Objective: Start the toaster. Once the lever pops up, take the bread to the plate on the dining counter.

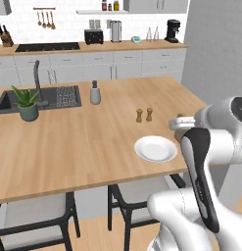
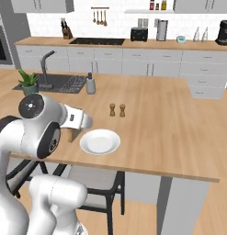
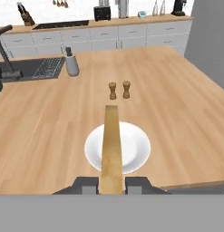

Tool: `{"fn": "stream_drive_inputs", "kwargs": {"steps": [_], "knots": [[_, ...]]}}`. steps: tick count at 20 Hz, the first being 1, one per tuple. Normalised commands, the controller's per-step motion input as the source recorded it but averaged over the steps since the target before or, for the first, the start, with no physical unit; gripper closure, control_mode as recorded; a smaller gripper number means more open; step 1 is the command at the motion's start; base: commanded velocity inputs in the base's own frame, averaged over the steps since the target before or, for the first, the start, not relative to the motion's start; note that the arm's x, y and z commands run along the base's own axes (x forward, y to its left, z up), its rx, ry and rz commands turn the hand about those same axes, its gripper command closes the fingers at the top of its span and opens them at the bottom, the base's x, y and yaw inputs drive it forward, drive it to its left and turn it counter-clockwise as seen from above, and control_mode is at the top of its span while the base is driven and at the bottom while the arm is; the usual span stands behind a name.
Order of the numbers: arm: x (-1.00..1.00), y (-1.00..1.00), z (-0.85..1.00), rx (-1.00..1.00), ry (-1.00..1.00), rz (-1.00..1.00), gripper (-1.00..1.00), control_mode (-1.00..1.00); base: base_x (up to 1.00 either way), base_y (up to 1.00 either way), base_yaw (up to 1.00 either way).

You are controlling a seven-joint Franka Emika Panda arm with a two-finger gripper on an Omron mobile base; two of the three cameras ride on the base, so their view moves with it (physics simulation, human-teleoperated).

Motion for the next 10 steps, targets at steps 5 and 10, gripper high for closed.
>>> {"fn": "stream_drive_inputs", "kwargs": {"steps": [5,10], "knots": [[0.87,-0.02,-0.66,0.15,0.08,0.03,1.00,-1.00,0.00,0.00,0.00],[0.77,-0.01,-0.71,0.12,0.08,0.01,1.00,-1.00,0.00,0.00,0.00]]}}
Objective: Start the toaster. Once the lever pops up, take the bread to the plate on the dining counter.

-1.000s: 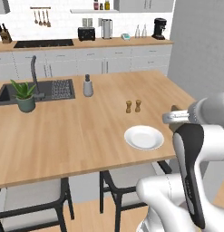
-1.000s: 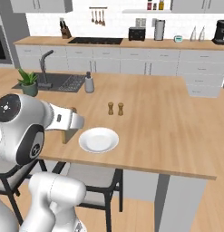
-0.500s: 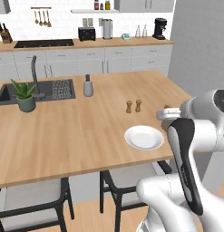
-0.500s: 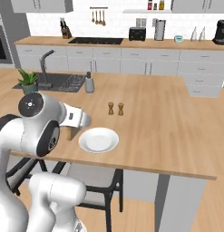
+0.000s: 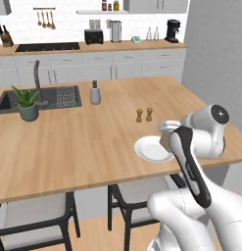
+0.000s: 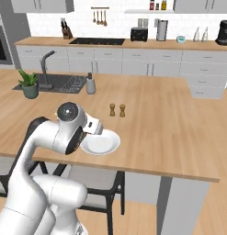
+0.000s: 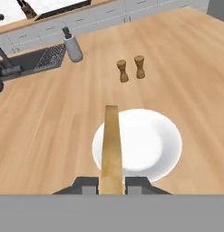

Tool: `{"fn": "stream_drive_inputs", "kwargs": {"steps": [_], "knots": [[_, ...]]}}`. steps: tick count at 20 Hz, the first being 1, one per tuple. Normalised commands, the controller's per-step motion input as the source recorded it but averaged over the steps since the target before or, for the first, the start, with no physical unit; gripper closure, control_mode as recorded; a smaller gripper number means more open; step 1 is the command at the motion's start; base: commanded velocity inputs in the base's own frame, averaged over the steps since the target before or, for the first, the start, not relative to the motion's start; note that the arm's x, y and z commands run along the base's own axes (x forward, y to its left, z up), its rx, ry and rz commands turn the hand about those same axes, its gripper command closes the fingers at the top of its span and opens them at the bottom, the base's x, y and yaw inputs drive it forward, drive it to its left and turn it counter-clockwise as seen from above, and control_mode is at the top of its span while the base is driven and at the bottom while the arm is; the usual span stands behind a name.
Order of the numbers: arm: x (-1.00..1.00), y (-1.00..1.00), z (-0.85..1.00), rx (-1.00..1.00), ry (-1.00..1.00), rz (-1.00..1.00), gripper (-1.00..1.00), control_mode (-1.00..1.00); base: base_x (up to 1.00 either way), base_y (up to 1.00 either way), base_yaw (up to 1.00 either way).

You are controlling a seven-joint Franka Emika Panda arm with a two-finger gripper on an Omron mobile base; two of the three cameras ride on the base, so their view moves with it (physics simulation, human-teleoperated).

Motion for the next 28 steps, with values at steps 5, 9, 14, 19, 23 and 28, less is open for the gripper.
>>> {"fn": "stream_drive_inputs", "kwargs": {"steps": [5,9,14,19,23,28], "knots": [[0.68,-0.04,-0.55,0.11,0.02,0.03,1.00,-1.00,0.00,0.00,0.00],[0.62,0.00,-0.39,0.04,0.02,0.03,1.00,-1.00,0.00,0.00,0.00],[0.58,0.00,-0.34,0.03,0.04,0.02,1.00,-1.00,0.00,0.00,0.00],[0.41,0.00,-0.29,0.01,0.05,0.02,1.00,-1.00,0.00,0.00,0.00],[0.22,0.00,-0.22,0.01,0.05,0.02,1.00,-1.00,0.00,0.00,0.00],[0.22,0.00,-0.17,0.01,0.00,0.02,1.00,-1.00,0.00,0.00,0.00]]}}
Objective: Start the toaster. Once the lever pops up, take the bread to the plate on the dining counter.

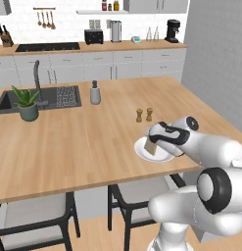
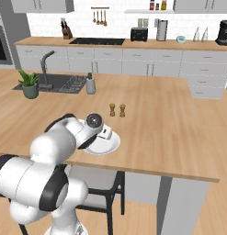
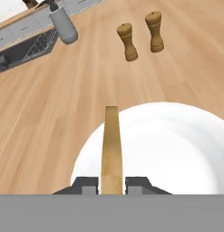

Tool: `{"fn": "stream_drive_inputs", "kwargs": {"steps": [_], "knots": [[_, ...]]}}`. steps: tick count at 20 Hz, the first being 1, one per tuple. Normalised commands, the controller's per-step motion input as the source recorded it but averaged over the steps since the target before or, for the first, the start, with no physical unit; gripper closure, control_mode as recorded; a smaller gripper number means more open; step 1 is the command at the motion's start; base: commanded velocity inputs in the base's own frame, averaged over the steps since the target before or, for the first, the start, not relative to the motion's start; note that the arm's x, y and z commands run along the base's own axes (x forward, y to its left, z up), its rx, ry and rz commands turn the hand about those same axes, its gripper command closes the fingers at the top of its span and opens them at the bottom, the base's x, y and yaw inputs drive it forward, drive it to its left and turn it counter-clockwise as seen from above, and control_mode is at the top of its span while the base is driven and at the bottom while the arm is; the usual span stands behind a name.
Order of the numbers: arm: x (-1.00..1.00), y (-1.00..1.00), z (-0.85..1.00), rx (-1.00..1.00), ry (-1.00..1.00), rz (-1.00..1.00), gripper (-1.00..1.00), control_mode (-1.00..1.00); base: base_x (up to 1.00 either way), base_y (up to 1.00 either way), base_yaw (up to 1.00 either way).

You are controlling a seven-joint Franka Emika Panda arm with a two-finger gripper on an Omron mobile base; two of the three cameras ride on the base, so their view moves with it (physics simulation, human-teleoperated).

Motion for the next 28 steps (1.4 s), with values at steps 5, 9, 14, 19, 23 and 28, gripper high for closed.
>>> {"fn": "stream_drive_inputs", "kwargs": {"steps": [5,9,14,19,23,28], "knots": [[0.36,0.00,-0.15,0.01,0.00,0.02,1.00,-1.00,0.00,0.00,0.00],[0.28,0.00,-0.27,0.00,0.00,0.01,1.00,-1.00,0.00,0.00,0.00],[0.03,0.00,-0.14,0.01,0.01,0.00,1.00,-1.00,0.00,0.00,0.00],[0.00,0.00,0.00,0.00,0.00,0.00,-1.00,-1.00,0.00,0.00,0.00],[-0.04,-0.06,0.00,0.00,0.00,0.00,-1.00,-1.00,0.00,0.00,0.00],[-0.18,-0.34,0.12,0.00,0.00,-0.01,-1.00,-1.00,0.00,0.00,0.00]]}}
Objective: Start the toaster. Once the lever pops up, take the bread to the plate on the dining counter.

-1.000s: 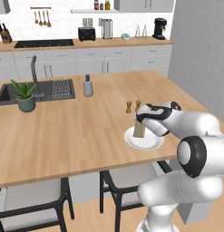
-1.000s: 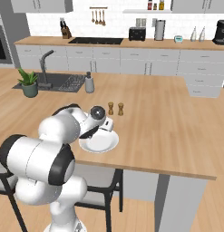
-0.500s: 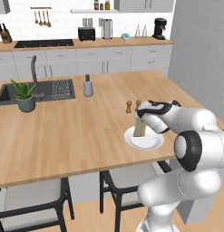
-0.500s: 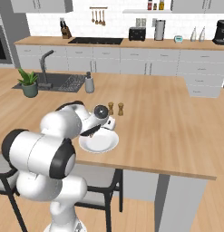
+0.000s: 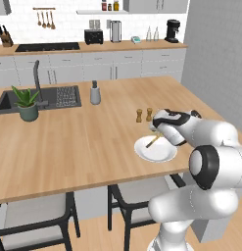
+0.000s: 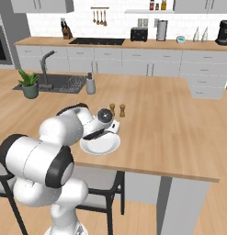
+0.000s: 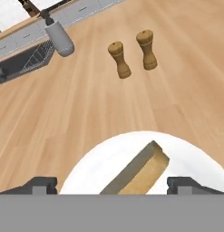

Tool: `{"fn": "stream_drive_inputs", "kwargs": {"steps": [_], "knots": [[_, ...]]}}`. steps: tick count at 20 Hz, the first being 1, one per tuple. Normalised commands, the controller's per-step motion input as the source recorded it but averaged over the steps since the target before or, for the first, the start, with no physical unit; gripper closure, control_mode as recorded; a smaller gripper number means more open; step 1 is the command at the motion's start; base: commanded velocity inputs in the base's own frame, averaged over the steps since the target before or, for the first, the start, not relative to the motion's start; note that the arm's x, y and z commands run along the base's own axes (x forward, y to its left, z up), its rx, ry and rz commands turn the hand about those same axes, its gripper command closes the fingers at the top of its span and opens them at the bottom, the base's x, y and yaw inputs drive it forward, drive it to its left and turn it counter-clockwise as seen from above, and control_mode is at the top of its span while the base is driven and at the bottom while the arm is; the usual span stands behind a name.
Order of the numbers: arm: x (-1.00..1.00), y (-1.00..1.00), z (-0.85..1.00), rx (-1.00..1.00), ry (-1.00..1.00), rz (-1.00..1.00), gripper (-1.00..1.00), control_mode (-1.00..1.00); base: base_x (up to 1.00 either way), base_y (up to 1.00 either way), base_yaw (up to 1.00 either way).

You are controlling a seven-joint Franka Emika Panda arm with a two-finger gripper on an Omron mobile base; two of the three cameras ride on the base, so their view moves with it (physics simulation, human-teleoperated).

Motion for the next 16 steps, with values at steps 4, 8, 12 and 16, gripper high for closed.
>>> {"fn": "stream_drive_inputs", "kwargs": {"steps": [4,8,12,16], "knots": [[-0.07,-0.44,0.17,0.00,0.01,-0.01,-1.00,-1.00,0.00,0.00,0.00],[0.00,-0.40,0.18,0.00,0.05,-0.01,-1.00,-1.00,0.00,0.00,0.00],[0.00,-0.05,0.48,-0.03,0.18,-0.05,-1.00,-1.00,0.00,0.00,0.00],[-0.06,0.18,0.68,-0.12,0.31,-0.03,-1.00,-1.00,0.00,0.00,0.00]]}}
